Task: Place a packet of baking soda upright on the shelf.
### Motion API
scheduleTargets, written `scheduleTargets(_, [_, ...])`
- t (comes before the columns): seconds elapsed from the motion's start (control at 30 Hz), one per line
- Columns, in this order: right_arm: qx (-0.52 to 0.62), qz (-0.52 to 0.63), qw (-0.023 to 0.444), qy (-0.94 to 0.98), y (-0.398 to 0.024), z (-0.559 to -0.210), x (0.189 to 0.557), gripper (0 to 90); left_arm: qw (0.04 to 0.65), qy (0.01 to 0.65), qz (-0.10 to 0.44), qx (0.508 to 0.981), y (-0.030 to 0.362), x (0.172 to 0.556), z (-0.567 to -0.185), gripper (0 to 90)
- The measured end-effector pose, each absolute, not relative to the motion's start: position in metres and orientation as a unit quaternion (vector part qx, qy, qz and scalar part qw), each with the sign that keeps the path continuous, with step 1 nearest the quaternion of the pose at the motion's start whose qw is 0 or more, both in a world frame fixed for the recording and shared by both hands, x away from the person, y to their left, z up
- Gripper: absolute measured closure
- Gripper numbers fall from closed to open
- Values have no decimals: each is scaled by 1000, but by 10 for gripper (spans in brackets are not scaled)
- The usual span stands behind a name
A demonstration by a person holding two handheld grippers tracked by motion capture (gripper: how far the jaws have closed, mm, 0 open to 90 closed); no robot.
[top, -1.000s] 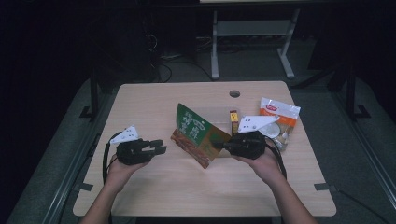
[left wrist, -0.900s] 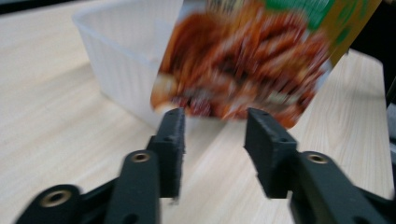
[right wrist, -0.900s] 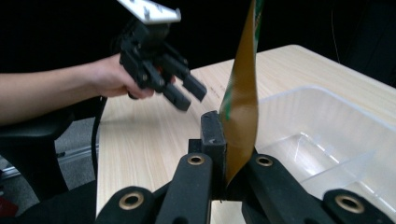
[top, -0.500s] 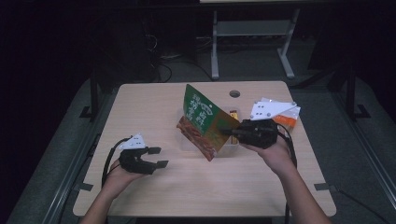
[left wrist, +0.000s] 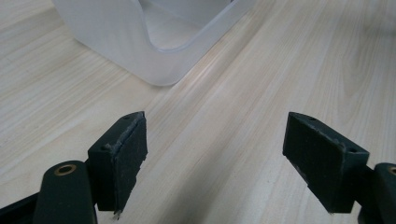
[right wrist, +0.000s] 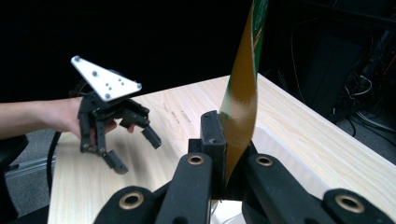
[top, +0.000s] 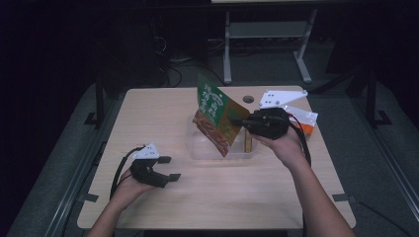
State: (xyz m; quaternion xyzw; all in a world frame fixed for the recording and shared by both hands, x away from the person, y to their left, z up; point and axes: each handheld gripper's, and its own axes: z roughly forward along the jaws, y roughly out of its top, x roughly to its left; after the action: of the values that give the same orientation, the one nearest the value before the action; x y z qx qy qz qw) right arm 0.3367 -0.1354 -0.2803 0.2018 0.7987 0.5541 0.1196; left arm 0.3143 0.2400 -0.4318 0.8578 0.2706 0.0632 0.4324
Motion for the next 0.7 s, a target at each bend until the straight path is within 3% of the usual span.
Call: scheduleTargets(0.7, [234, 540, 121, 800, -113, -299, 381, 900, 423, 261, 54, 866, 236, 315, -436, 192])
